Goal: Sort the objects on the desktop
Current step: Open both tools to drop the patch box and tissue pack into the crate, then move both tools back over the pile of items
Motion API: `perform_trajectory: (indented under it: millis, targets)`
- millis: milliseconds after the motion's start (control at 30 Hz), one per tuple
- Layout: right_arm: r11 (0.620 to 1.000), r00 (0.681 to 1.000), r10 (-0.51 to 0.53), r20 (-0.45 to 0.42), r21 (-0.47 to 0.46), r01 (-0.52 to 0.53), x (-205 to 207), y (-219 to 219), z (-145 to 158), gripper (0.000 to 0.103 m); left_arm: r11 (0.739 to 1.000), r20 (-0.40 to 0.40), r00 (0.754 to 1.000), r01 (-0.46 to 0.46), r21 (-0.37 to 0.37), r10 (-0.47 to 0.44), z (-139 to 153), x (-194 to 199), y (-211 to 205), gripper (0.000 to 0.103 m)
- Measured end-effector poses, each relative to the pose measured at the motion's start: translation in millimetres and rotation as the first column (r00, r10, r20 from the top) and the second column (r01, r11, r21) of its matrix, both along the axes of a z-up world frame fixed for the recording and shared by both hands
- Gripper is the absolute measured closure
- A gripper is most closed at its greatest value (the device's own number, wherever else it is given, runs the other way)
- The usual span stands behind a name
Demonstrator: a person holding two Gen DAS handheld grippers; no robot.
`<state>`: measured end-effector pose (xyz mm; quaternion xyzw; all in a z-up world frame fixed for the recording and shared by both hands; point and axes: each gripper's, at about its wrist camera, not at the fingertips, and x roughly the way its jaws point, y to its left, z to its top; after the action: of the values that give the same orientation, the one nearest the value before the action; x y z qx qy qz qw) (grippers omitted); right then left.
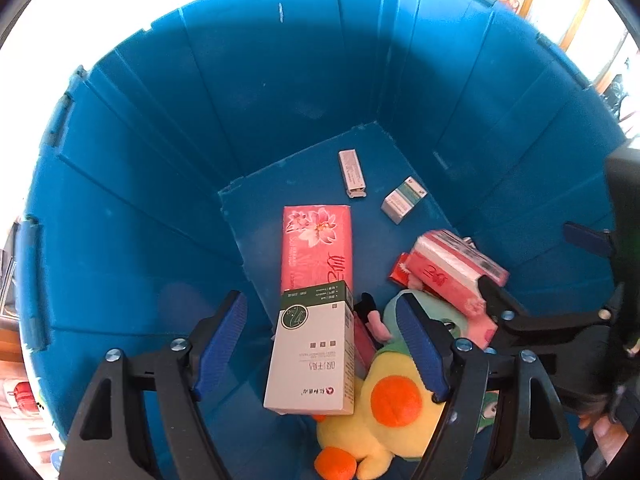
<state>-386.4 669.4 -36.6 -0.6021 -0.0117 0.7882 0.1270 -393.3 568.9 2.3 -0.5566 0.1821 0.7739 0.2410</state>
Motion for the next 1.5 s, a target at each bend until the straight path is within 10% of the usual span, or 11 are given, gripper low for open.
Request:
perform_trajectory:
  millis: [267, 633, 1267, 1500]
  targets:
    - [0.982, 0.989, 0.061, -0.133, -0.171, -0.084, 19.6, -15.8, 38.6, 0.001, 0.996, -0.106, 0.994, 0.009, 0.091, 0.000, 73.7, 25.7, -50.1, 0.026]
    - [0.969, 0.882, 0.178, -0.436, -0.079, -0.234, 121.9, -95.7, 133.2, 0.000, 0.946, -0.338, 0.930, -0.031, 0.324, 0.146, 151.3, 90.5, -191.9, 0.026]
    - [0.875, 0.633, 0.298, -0.715, -0.061, -0.480, 196.2, -300.1, 141.9, 0.000, 0.853, -0.404, 0.758, -0.397, 0.337, 0.512, 24.3, 149.4, -433.1, 0.026]
    - [0.801, 0.639, 0.361, -0.679, -0.124, -0.585, 181.3, -368.5, 95.8, 0.000, 0.832, -0.346, 0.757, -0.486, 0.268, 0.554, -48.2, 160.8, -464.7, 0.026]
